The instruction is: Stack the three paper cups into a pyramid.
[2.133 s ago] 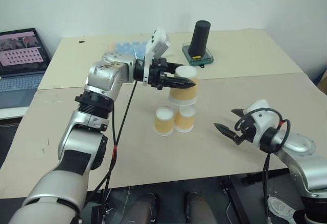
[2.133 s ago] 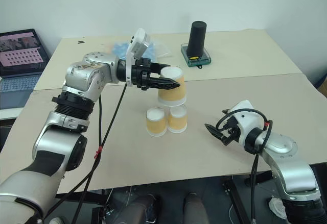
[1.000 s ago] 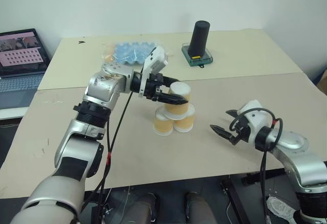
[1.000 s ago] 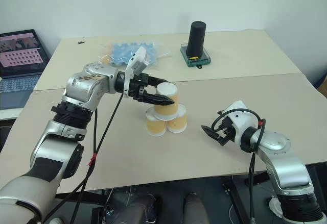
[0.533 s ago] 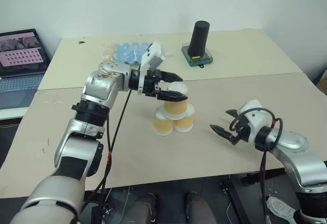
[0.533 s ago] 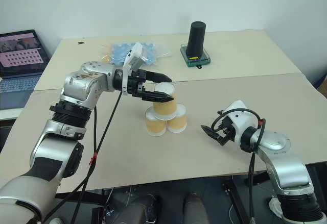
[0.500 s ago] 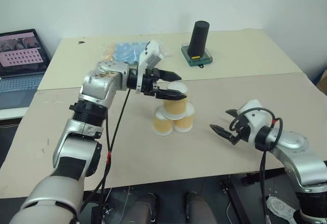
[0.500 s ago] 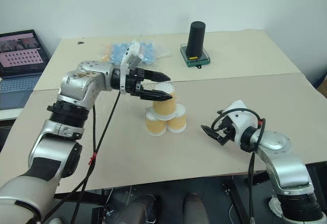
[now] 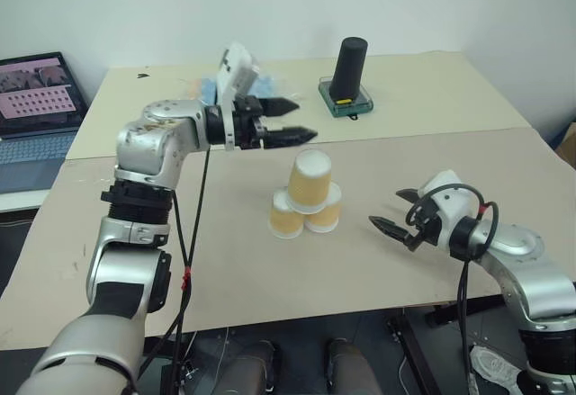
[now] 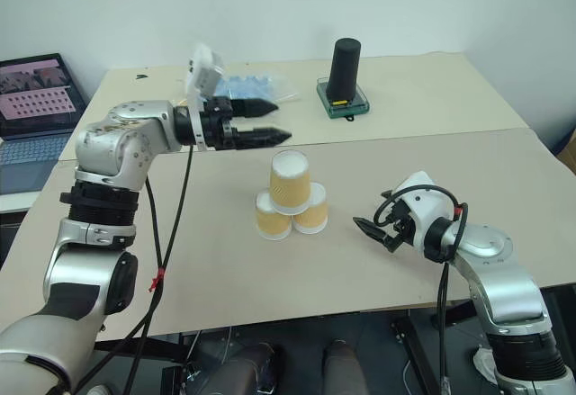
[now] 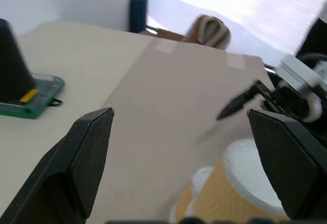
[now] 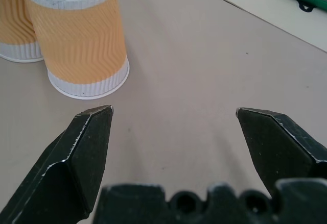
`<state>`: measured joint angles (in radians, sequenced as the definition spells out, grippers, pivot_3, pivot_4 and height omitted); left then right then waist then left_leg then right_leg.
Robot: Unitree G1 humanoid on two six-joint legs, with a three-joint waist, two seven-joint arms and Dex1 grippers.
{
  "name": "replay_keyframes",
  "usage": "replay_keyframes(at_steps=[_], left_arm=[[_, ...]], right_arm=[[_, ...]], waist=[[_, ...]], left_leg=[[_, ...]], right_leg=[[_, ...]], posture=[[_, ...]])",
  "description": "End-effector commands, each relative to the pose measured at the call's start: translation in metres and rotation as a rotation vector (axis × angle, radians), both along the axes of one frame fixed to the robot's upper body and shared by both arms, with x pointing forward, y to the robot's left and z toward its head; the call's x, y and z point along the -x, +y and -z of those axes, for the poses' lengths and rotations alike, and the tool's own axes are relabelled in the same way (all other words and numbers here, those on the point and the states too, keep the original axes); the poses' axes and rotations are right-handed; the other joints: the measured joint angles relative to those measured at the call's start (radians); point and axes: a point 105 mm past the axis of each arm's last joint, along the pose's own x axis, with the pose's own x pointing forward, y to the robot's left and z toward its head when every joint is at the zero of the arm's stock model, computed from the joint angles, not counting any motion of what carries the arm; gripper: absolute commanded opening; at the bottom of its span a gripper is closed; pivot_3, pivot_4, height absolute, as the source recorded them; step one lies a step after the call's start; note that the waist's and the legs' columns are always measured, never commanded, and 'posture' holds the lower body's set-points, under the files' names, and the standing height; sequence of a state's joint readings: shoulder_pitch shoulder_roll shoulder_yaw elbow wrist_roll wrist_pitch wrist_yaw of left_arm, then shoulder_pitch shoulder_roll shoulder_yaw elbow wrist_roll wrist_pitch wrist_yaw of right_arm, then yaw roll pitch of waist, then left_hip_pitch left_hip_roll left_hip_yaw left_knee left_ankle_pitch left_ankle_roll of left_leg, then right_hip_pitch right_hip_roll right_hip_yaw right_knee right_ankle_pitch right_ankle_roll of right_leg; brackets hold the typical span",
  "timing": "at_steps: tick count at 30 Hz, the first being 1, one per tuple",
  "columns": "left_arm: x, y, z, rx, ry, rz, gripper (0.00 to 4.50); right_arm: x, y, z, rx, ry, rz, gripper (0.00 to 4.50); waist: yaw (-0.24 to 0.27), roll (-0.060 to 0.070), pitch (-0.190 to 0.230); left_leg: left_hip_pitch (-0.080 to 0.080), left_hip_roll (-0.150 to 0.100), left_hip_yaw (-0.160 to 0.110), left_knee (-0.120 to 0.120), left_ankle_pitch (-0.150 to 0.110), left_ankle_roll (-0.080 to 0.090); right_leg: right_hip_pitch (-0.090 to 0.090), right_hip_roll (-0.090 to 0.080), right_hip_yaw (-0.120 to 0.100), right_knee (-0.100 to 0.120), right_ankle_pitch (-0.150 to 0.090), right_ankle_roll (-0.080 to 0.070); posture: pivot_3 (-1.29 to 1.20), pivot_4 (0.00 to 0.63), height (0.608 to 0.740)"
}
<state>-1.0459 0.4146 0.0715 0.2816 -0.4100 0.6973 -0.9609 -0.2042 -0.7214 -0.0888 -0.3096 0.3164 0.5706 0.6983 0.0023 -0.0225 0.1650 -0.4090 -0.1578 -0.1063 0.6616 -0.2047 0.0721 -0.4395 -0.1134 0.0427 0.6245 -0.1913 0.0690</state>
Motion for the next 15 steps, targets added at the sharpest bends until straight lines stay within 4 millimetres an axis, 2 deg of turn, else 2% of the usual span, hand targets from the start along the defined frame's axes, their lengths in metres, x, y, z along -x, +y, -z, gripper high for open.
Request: replay_keyframes(at_steps=[1, 4, 5, 8, 9, 12, 15], left_arm=[[-0.009, 0.028, -0.035, 0.156, -0.131, -0.238, 4.46], [-0.015, 0.058, -0.039, 0.274, -0.141, -0.453, 4.46], [-0.018, 0.073, -0.034, 0.299, -0.136, -0.562, 4.46], [-0.013, 0.124, -0.001, 0.301, -0.128, -0.888, 4.46], [-0.010, 0.133, 0.008, 0.291, -0.121, -0.945, 4.46], [0.011, 0.171, 0.038, 0.231, -0.128, -1.143, 4.46], [0.033, 0.212, 0.066, 0.207, -0.095, -1.332, 4.46]], right_arm=[[-0.003, 0.000, -0.015, 0.015, -0.058, -0.020, 4.50], [-0.004, -0.003, -0.014, 0.015, -0.057, -0.012, 4.50], [-0.005, -0.005, -0.014, 0.016, -0.057, 0.001, 4.50], [-0.016, -0.018, -0.014, 0.029, -0.086, 0.100, 4.50], [-0.019, -0.024, -0.014, 0.030, -0.096, 0.138, 4.50], [-0.034, -0.063, -0.015, 0.052, -0.152, 0.376, 4.50], [-0.038, -0.090, -0.012, 0.037, -0.196, 0.552, 4.50]], waist=[[-0.001, 0.000, 0.000], [0.000, 0.000, 0.000], [0.000, 0.000, 0.000], [-0.003, 0.000, 0.000], [-0.005, 0.000, 0.000], [-0.005, 0.000, 0.000], [0.008, 0.000, -0.001]], left_leg=[[0.000, 0.000, 0.000, 0.000, 0.000, 0.000], [0.000, 0.000, 0.000, 0.000, 0.001, -0.008], [0.000, 0.000, 0.000, 0.000, 0.001, -0.008], [0.002, 0.000, 0.001, 0.000, 0.001, -0.008], [0.003, 0.000, 0.002, 0.000, 0.001, -0.009], [0.003, 0.000, 0.003, 0.000, 0.001, -0.009], [0.003, 0.000, 0.003, 0.000, 0.001, -0.010]], right_leg=[[0.000, 0.000, 0.000, 0.000, 0.000, 0.000], [0.001, 0.000, 0.000, 0.000, 0.000, 0.000], [0.001, 0.000, 0.000, 0.000, 0.000, 0.000], [0.001, 0.000, 0.001, 0.000, 0.000, 0.000], [0.002, 0.000, 0.001, 0.001, 0.000, 0.000], [0.001, 0.000, 0.002, 0.002, 0.000, 0.000], [0.001, 0.000, 0.002, 0.002, 0.000, 0.000]], posture=[[0.00, 0.150, 0.728], [0.00, 0.150, 0.728], [0.00, 0.150, 0.728], [0.00, 0.150, 0.728], [0.00, 0.150, 0.728], [0.00, 0.150, 0.728], [0.00, 0.150, 0.728]])
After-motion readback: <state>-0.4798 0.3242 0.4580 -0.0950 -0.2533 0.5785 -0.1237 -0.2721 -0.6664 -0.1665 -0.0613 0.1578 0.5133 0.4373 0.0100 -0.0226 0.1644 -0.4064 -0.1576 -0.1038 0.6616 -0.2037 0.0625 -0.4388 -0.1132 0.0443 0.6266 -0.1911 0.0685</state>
